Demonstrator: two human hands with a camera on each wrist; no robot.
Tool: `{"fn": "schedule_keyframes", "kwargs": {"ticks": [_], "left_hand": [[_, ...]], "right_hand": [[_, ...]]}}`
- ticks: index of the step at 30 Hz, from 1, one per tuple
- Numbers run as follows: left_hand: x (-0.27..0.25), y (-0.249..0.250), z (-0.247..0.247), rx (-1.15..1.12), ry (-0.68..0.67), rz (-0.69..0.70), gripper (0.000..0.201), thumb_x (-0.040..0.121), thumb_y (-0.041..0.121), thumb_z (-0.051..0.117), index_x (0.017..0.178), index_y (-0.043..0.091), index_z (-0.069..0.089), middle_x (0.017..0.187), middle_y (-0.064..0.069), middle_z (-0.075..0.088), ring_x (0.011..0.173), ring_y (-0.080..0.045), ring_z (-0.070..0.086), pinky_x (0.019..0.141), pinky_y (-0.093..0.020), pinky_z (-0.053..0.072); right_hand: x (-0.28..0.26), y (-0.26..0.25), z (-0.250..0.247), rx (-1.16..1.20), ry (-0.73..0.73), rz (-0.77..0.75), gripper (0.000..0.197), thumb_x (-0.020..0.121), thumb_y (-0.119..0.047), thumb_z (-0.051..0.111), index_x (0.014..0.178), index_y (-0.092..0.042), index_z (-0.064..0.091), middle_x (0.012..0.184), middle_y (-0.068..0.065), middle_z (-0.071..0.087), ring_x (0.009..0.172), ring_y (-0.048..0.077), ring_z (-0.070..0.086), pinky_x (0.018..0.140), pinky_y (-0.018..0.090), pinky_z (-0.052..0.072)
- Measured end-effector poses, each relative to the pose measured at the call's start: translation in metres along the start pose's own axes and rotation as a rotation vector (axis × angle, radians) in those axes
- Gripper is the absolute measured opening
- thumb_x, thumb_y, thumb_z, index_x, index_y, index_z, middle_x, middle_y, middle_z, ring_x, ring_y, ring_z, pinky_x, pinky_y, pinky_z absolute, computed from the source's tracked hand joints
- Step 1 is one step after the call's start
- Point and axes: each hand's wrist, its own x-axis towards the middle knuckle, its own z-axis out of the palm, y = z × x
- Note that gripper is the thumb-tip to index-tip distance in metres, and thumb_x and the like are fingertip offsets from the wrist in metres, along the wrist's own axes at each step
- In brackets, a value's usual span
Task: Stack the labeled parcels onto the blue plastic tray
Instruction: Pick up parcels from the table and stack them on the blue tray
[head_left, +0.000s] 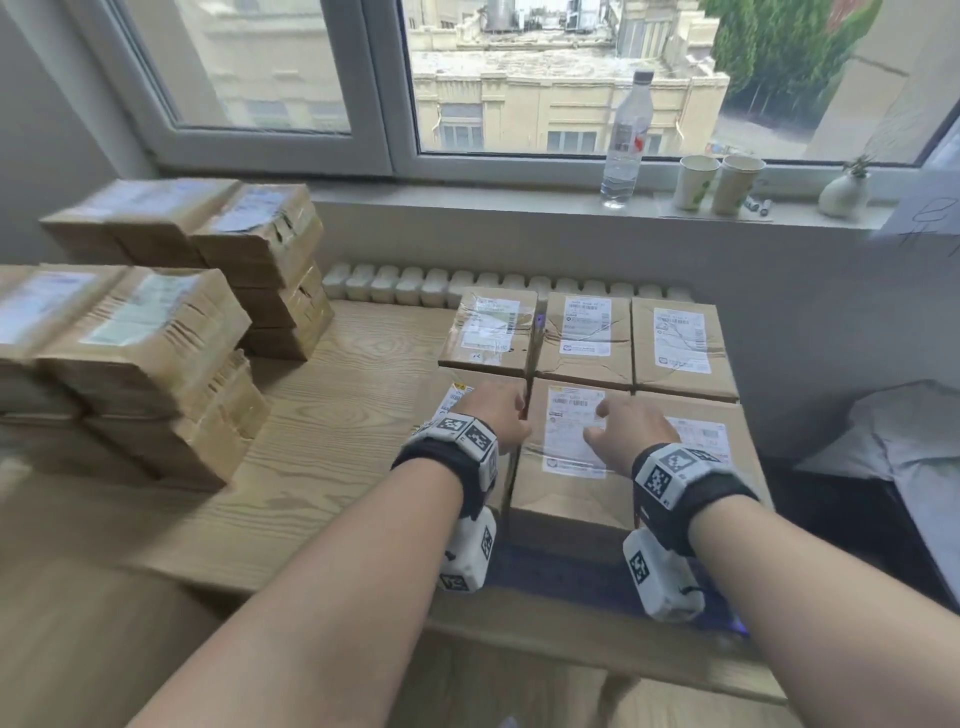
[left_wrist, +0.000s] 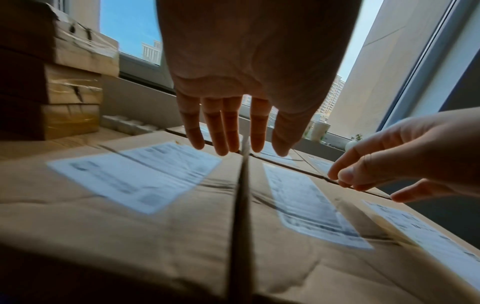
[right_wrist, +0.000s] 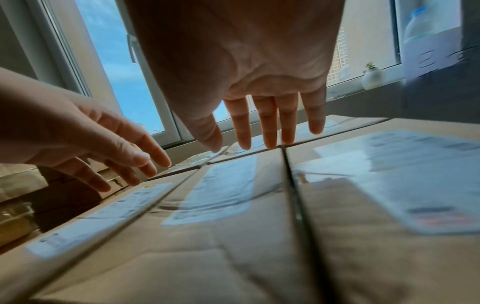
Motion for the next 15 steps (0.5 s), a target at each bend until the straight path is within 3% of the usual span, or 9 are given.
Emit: {"fn": "schedule_keyframes", "kwargs": {"ticks": [6, 10, 13, 15], "left_hand": [[-0.036, -0.072, -0.028, -0.096, 0.062, -0.068, 0.035, 0.093, 0.031, 0.058, 0.126, 0.020, 0.060, 0.129, -0.001, 0.061, 0.117, -0.021, 0.058, 0.096, -0.033, 0.047], [-0.059, -0.127, -0.048, -0.139, 0.105, -0.113, 0.026, 0.090, 0.032, 0.057, 0.113, 0.025, 0.065, 0.119, 0.001, 0.066, 0.108, -0.021, 0.061, 0.093, -0.033, 0.050], [-0.080, -0.171, -0.075, -0.182, 0.169, -0.139, 0.022, 0.090, 0.034, 0.058, 0.109, 0.027, 0.067, 0.117, 0.001, 0.067, 0.107, -0.021, 0.062, 0.092, -0.031, 0.050], [-0.094, -0.197, -0.095, -0.199, 0.212, -0.138, 0.021, 0.090, 0.032, 0.058, 0.108, 0.028, 0.068, 0.116, 0.003, 0.067, 0.107, -0.020, 0.062, 0.091, -0.031, 0.050]], "right_hand": [[-0.018, -0.090, 0.020, 0.018, -0.004, -0.124, 0.032, 0.094, -0.035, 0.050, 0.117, -0.018, 0.063, 0.117, 0.006, 0.064, 0.103, 0.025, 0.060, 0.084, 0.035, 0.049], [-0.033, -0.155, 0.040, -0.020, -0.039, -0.222, 0.035, 0.095, -0.036, 0.047, 0.118, -0.017, 0.064, 0.118, 0.005, 0.064, 0.104, 0.025, 0.060, 0.079, 0.031, 0.045], [-0.047, -0.209, 0.052, -0.006, -0.032, -0.291, 0.023, 0.094, -0.034, 0.046, 0.089, -0.019, 0.064, 0.096, 0.004, 0.066, 0.087, 0.025, 0.059, 0.067, 0.029, 0.041], [-0.058, -0.245, 0.055, 0.011, -0.001, -0.304, 0.021, 0.092, -0.033, 0.045, 0.082, -0.021, 0.060, 0.087, 0.001, 0.065, 0.081, 0.023, 0.058, 0.063, 0.029, 0.041]]}}
